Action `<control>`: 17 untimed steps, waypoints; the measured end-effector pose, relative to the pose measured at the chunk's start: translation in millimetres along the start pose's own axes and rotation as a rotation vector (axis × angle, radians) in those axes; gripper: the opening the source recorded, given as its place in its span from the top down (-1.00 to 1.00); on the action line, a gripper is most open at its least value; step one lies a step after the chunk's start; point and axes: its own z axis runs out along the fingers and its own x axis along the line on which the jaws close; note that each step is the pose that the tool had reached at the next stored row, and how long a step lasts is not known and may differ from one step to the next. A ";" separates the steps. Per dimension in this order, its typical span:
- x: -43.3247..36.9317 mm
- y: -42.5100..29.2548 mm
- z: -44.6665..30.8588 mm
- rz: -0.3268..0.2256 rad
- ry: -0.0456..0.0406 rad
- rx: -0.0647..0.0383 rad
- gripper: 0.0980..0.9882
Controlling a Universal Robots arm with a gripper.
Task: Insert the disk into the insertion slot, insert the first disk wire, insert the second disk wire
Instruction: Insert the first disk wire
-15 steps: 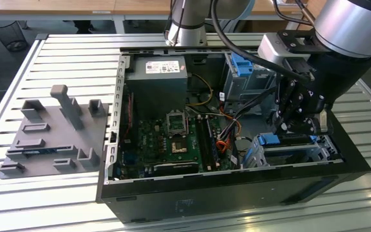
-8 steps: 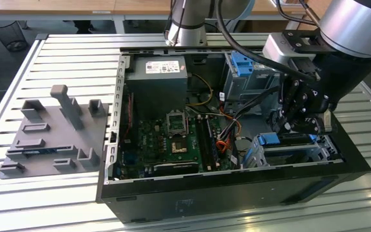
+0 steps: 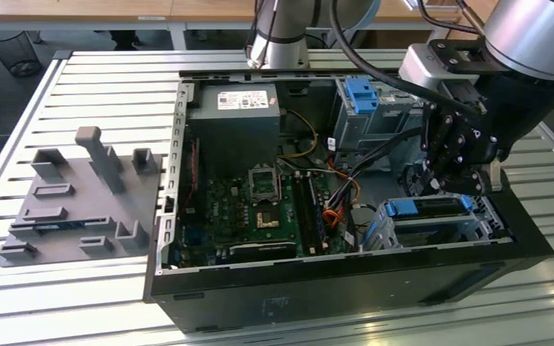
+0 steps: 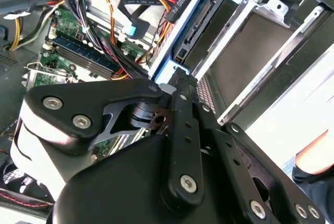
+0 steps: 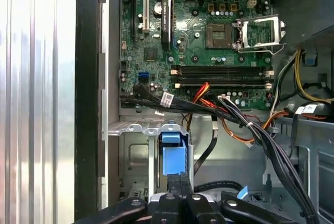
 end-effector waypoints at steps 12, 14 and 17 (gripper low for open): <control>-7.7 -15.7 -1.4 0.010 -0.0046 0.008 0.98; -9.1 -17.3 -1.3 0.012 -0.0048 0.008 0.98; -10.4 -18.6 -1.1 0.028 -0.0051 0.008 0.98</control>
